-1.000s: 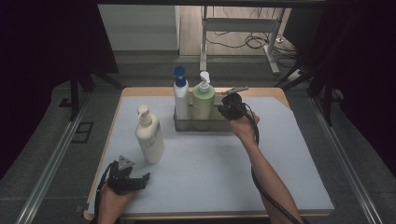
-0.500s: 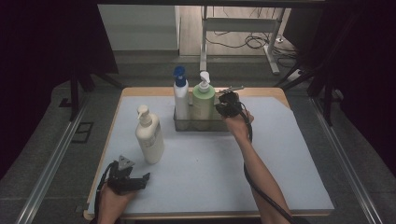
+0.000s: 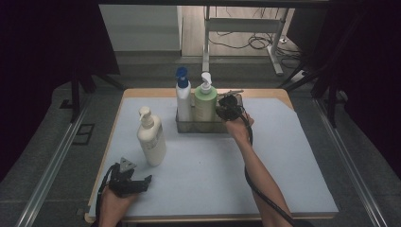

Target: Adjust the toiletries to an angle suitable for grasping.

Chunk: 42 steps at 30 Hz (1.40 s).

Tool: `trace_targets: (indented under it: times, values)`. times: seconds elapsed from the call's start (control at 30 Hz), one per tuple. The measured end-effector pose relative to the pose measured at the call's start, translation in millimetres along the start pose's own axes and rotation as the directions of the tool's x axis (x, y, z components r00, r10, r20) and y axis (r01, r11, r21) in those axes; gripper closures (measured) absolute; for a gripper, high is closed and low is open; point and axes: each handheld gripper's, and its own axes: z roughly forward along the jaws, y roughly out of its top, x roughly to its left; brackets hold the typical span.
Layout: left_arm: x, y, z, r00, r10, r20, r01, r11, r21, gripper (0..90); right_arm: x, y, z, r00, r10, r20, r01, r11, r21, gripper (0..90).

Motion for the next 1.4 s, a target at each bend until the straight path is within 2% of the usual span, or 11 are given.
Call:
trace_targets:
  times: [0.43,1.2,1.27,1.4]
  values:
    - [0.0,0.0,0.0,1.0000,0.000,0.000,0.000,1.0000,0.000,12.2,9.1,0.8,1.3,0.9997,-0.016,-0.017,0.016,1.000,-0.002,89.4]
    - [-0.1,-0.1,0.0,1.0000,0.001,-0.001,-0.001,1.0000,-0.001,12.2,13.4,-1.9,-0.3,0.9993,-0.036,0.007,0.036,0.999,0.008,88.9]
    - [-0.1,-0.1,0.0,1.0000,0.001,-0.001,-0.001,1.0000,-0.001,12.2,12.4,-1.9,-1.7,0.9986,-0.050,0.015,0.050,0.999,0.007,85.1]
    - [-0.2,-0.1,0.0,1.0000,0.001,-0.001,-0.001,1.0000,-0.001,12.2,7.8,0.2,-9.6,0.9988,-0.048,0.006,0.048,0.999,-0.010,77.8]
